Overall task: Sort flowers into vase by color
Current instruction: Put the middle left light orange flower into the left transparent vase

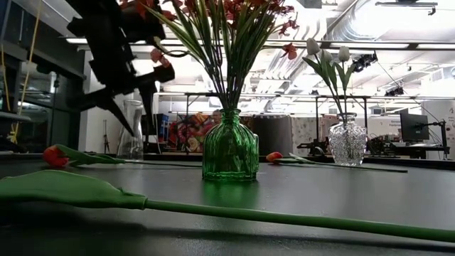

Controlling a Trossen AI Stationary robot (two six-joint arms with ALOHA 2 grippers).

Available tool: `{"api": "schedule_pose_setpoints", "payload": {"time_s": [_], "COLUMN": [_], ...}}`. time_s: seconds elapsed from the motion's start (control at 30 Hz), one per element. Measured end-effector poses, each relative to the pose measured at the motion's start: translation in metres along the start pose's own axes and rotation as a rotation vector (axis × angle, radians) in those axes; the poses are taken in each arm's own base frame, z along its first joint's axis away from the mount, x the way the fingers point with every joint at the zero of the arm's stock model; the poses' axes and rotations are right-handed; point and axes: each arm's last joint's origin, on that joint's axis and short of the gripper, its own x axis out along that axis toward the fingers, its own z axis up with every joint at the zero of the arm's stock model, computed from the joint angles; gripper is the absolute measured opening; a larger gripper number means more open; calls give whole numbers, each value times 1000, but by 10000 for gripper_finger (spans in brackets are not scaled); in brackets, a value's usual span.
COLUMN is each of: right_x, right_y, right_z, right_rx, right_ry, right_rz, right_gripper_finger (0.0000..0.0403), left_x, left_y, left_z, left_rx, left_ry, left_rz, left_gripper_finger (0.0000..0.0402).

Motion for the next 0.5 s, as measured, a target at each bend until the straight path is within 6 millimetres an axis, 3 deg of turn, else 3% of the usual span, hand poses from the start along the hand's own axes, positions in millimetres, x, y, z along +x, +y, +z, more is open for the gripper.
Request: {"api": "schedule_pose_setpoints", "payload": {"time_s": [0.3, 0.5], "right_x": [0, 0], "right_y": [0, 0], "right_z": [0, -1], "right_rx": [-74, -135], "right_ry": [4, 9], "right_rz": [4, 8], "right_gripper_finger": [216, 216], "left_x": [14, 36], "left_y": [1, 0], "left_z": [-2, -5], "left_rx": [164, 332], "left_ry": [12, 22], "left_rz": [-30, -102], "left_gripper_finger": [146, 146]}}
